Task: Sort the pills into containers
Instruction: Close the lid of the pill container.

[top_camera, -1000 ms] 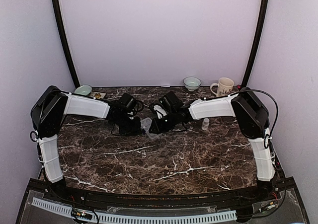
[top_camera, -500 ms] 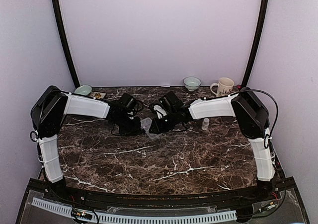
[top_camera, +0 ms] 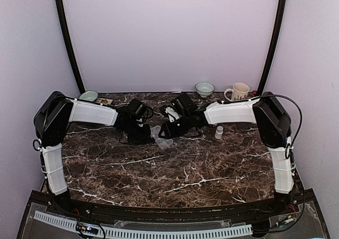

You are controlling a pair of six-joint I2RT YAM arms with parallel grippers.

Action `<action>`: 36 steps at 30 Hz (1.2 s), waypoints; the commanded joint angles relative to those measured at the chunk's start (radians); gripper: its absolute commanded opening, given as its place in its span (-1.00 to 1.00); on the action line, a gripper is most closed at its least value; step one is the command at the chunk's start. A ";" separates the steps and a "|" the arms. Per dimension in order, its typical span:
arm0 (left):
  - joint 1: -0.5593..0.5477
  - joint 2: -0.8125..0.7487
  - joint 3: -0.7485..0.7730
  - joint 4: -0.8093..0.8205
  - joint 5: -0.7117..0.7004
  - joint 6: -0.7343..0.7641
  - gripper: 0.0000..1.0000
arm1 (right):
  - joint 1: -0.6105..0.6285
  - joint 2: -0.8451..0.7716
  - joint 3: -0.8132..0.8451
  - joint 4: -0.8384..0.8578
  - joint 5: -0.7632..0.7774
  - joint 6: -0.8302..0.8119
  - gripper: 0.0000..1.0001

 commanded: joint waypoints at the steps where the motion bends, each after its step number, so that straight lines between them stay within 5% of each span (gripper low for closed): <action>1: 0.002 0.018 0.019 -0.033 0.007 -0.002 -0.49 | -0.024 -0.020 -0.004 -0.006 0.019 -0.002 -0.28; 36: 0.002 0.068 0.021 -0.050 -0.043 -0.007 -0.49 | -0.097 0.160 0.049 0.103 -0.252 0.178 -0.51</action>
